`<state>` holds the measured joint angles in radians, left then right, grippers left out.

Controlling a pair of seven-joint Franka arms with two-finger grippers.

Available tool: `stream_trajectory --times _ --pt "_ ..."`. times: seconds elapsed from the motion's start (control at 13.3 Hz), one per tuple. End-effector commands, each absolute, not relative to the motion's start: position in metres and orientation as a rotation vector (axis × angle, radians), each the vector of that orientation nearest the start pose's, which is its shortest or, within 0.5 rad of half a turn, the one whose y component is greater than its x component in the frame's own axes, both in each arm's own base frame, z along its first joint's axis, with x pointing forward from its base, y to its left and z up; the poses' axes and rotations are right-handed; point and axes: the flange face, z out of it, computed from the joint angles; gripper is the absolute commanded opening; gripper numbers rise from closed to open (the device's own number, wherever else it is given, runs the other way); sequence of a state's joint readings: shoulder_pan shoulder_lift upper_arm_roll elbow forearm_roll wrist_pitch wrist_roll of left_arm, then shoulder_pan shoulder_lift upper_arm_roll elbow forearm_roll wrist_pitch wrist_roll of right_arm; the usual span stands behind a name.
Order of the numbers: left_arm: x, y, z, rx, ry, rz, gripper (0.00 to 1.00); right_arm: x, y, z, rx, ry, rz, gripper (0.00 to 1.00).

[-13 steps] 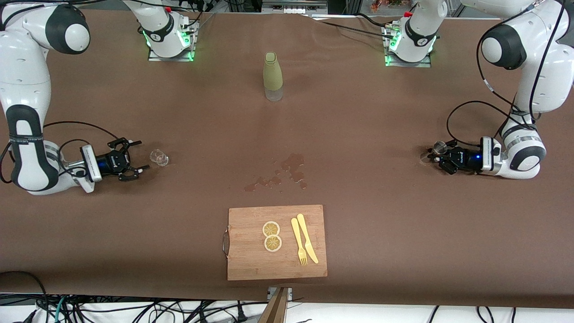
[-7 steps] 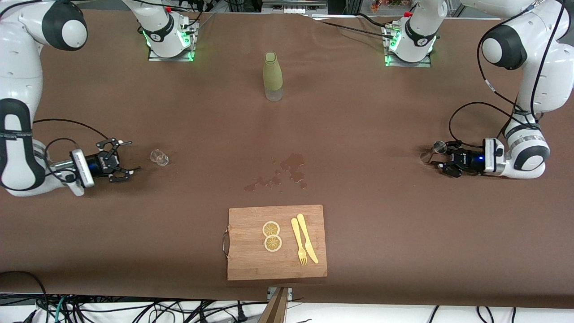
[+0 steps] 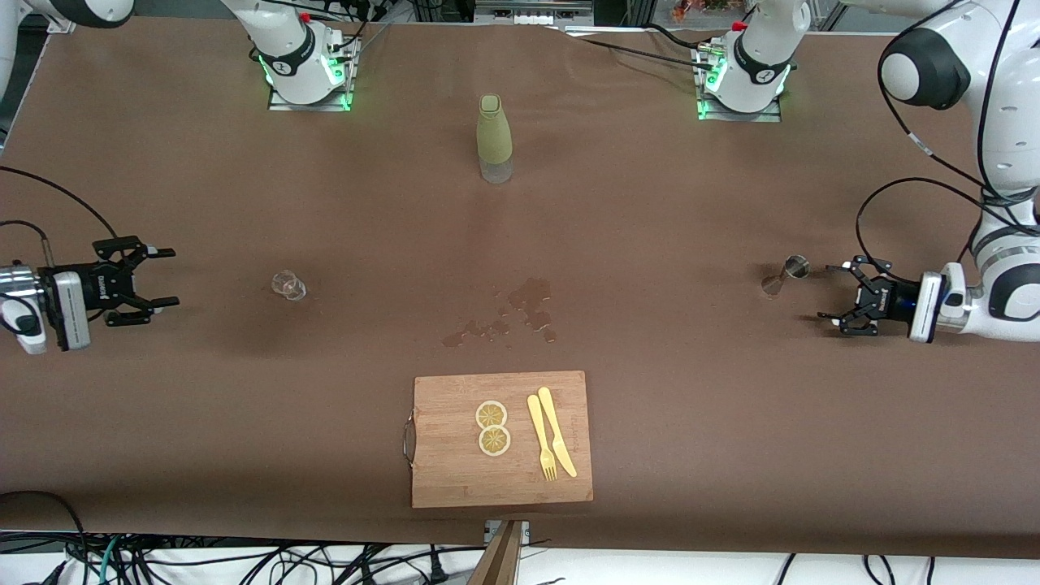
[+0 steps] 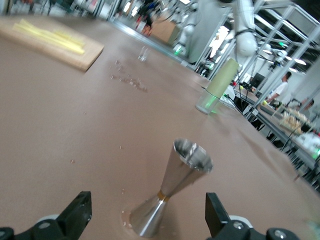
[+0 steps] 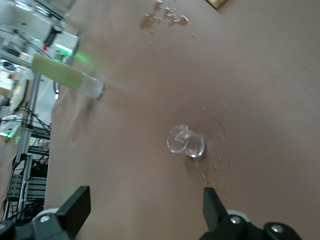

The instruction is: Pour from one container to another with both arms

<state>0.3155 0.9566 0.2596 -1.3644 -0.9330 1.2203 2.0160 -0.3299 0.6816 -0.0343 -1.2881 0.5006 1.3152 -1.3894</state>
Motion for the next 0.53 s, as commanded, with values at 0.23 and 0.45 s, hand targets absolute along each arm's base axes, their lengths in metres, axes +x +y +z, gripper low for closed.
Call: stream_trajectory --times 0.23,0.45 --pt "0.621 0.188 0.294 2.039 -0.918 -0.028 1.0 0.631 -0.105 0.461 -2.586 -0.993 0.287 1.0" --pt "0.635 0.145 0.355 2.257 -0.83 -0.183 1.0 0.598 -0.089 0.499 -2.792 -0.834 0.332 1.0"
